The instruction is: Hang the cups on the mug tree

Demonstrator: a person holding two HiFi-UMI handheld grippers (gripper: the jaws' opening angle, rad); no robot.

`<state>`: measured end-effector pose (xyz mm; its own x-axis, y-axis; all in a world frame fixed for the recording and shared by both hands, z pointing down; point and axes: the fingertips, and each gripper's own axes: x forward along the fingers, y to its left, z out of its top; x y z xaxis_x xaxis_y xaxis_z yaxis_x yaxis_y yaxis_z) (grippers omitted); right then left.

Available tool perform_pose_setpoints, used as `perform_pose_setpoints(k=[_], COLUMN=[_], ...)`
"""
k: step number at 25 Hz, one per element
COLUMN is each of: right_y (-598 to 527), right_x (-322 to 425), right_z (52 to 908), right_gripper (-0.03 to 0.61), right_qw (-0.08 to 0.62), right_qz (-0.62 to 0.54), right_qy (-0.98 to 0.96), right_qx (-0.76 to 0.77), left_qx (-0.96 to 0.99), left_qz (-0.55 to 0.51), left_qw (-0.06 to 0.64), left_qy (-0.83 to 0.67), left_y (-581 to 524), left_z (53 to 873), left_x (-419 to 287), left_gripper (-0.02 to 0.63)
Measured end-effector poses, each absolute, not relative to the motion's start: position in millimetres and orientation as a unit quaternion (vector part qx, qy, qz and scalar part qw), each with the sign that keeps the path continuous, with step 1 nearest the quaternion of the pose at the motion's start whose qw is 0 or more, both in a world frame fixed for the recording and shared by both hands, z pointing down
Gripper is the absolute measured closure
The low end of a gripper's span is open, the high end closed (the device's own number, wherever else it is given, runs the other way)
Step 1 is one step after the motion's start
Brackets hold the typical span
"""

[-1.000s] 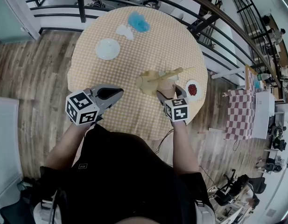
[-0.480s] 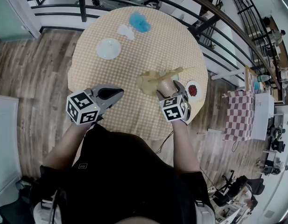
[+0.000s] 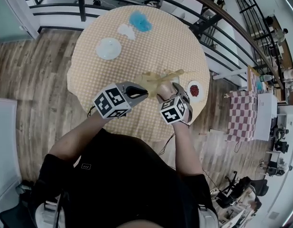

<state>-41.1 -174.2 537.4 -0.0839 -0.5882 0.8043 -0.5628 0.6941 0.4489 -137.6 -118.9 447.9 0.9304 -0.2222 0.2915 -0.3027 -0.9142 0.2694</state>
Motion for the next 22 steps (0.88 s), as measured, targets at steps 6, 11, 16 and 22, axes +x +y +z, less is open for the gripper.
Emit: perform_pose_setpoints(k=[6,11,16,22], right_y=[-173,-165,-153,-136], right_x=[-41,-40,-39,-23], right_z=[535,532,525,513], right_gripper=[0.206,0.206,0.206,0.206], right_qw=[0.540,0.497,0.426,0.389], right_qz=[-0.011,0.011,0.061,0.075], right_qy=[-0.739,-0.758,-0.791,-0.805], right_qx=[0.402,0.422,0.435,0.442], left_qx=[0.970,0.972,0.971,0.969], left_qz=[0.170,0.158,0.152,0.148], left_qw=[0.129,0.125,0.137,0.147], left_qy=[-0.119,-0.122,-0.125,-0.134], left_y=[-133,-136,-134,-130], left_z=[464,460,459,457], left_x=[-92,-80,-80,-84], left_gripper=[0.606,0.592,0.592,0.592])
